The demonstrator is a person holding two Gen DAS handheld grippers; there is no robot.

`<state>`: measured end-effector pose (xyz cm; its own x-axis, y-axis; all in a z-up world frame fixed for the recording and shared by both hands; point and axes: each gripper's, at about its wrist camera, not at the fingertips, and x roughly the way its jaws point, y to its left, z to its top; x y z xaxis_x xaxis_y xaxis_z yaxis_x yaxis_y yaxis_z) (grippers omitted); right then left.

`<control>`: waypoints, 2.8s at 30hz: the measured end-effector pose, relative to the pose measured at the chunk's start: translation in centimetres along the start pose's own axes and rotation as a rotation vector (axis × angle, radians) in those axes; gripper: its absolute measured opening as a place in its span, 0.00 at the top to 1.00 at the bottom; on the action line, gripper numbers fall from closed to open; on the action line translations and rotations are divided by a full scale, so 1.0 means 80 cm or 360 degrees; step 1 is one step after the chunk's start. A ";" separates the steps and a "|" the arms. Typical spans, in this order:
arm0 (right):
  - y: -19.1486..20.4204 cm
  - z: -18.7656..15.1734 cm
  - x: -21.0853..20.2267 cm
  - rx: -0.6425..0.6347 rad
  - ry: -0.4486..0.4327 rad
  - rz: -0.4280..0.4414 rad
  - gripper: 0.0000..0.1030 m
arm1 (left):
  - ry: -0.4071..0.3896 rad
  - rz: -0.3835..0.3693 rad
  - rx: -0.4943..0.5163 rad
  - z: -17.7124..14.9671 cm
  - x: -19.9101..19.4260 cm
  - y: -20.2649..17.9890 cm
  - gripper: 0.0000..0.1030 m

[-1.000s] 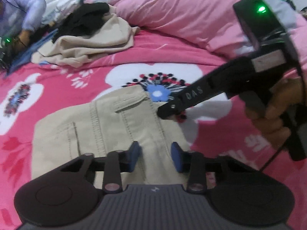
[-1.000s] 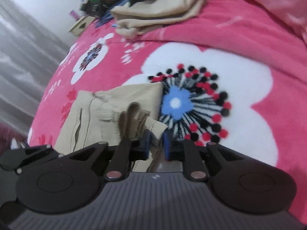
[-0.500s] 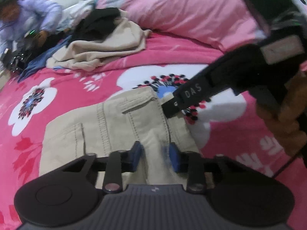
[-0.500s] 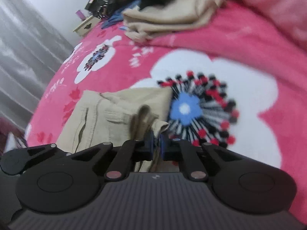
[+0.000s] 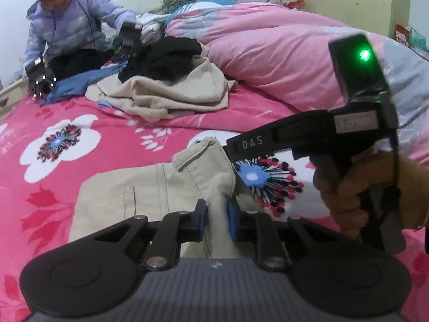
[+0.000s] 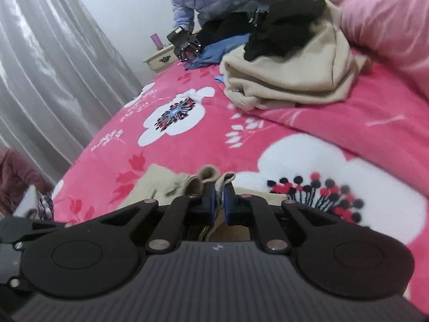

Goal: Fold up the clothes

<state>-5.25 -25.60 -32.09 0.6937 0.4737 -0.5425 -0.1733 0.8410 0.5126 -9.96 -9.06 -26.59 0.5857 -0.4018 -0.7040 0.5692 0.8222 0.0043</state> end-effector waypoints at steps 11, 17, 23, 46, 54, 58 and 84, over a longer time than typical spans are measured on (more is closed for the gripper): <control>-0.037 0.009 -0.004 0.0372 -0.0082 0.0289 0.95 | 0.0091 -0.0035 -0.0074 -0.018 0.028 -0.007 0.80; -0.104 -0.037 -0.010 0.0874 0.0034 0.0238 0.90 | 0.0085 -0.0053 -0.0015 -0.025 0.035 -0.022 0.53; -0.078 -0.019 -0.063 0.0675 -0.0077 0.0069 0.89 | 0.0074 -0.0066 -0.0093 -0.019 0.006 -0.020 0.51; 0.094 -0.013 -0.035 -0.0653 0.0385 0.0081 0.96 | 0.0205 0.0033 -0.0331 -0.090 -0.065 0.057 0.52; 0.126 -0.043 -0.039 -0.0696 0.0554 -0.0229 0.94 | 0.0146 -0.0049 -0.0243 -0.090 -0.085 0.071 0.52; 0.141 -0.054 -0.049 -0.0583 0.0614 -0.0259 0.93 | 0.0154 -0.0068 -0.0315 -0.089 -0.095 0.102 0.51; 0.167 -0.107 -0.020 0.0054 0.0455 -0.0807 0.84 | 0.0557 -0.0336 -0.0322 -0.091 -0.033 0.208 0.40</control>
<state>-14.65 -12.85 -30.04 0.4672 0.0697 -0.8814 0.1570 0.9745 0.1603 -6.25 8.65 -29.83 0.2186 -0.4371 -0.8724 0.5106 0.8131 -0.2795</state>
